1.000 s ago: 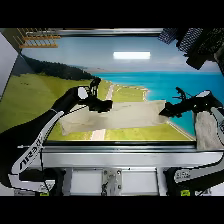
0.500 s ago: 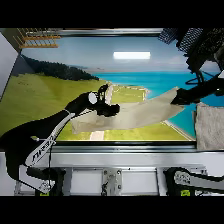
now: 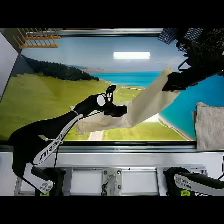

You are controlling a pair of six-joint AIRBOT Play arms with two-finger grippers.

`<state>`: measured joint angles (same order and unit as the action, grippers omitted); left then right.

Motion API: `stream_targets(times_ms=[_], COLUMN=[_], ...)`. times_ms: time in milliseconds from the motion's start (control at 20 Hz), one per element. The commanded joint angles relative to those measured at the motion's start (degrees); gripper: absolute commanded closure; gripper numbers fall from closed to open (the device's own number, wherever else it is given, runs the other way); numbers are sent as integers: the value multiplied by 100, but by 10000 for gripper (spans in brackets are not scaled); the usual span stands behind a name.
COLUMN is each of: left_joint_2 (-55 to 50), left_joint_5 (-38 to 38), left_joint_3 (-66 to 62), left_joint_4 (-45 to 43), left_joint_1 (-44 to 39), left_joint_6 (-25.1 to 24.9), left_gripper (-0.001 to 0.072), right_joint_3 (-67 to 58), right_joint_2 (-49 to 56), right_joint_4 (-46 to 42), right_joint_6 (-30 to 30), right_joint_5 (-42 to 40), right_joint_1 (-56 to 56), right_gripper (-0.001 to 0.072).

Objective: Fold the clothes and pants, and hang the long-sleeved shirts on hangers.

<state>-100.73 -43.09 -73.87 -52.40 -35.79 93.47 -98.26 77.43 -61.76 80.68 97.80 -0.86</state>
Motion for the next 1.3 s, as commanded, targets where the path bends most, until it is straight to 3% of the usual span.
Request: stream_targets(times_ms=[0, 250, 450, 800, 1250], left_joint_2=[-487, -1067, -772, 590, 2107], left_joint_5=[-437, -927, -1097, -1840, -2424], left_joint_3=[-682, -1397, -1410, -1410, -1410], left_joint_4=[-2, -11, -181, -1624, -1711], left_joint_1=[-164, -267, 92, 1668, 3893], left_joint_6=[-2, 0, -2, -20, -422], left_gripper=[702, 702, 702, 702, 702], right_joint_3=[-280, -282, -282, -293, -293], right_joint_2=[-11, -11, -9, 299, 1805], right_joint_4=[-4, 0, 0, 7, 234], right_joint_6=[125, 195, 236, 385, 483], right_joint_5=[-7, -48, -326, -859, -2802], right_joint_1=[518, 822, 1078, 2057, 3958], right_gripper=[703, 704, 703, 704, 703])
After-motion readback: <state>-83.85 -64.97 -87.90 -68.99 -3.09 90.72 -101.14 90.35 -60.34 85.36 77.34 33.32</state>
